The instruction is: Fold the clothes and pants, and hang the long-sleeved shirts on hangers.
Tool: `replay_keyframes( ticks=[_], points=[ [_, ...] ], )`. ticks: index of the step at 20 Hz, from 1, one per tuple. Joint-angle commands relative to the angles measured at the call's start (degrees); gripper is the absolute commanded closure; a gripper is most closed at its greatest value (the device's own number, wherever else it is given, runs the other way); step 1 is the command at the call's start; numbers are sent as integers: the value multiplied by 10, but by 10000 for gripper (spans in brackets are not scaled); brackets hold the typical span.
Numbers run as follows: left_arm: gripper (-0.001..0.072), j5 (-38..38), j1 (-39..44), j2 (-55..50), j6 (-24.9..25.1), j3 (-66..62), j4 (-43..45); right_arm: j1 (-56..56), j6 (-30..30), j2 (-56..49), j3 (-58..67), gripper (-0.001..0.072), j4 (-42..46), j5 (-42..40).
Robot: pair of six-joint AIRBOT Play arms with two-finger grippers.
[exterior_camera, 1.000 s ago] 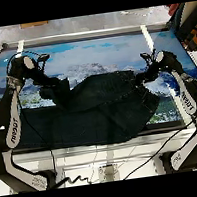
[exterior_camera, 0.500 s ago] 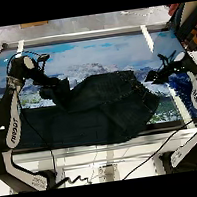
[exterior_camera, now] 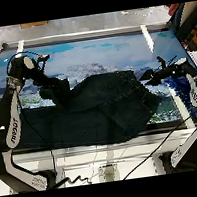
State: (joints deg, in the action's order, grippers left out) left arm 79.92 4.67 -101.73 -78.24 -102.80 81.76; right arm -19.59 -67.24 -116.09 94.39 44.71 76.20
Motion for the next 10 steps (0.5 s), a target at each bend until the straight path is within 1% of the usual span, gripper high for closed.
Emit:
replay_keyframes(
  ticks=[1,6,7,9,10],
  points=[
    [693,1,0,0,0,0,0,27,11,-3,0,18,3,3],
    [693,1,0,0,0,0,0,88,35,-3,0,23,51,10],
    [693,1,0,0,0,0,0,97,39,-3,0,39,53,10],
    [693,1,0,0,0,0,0,110,51,-2,0,114,54,8],
    [693,1,0,0,0,0,0,112,54,-2,0,118,54,7]
  ],
)
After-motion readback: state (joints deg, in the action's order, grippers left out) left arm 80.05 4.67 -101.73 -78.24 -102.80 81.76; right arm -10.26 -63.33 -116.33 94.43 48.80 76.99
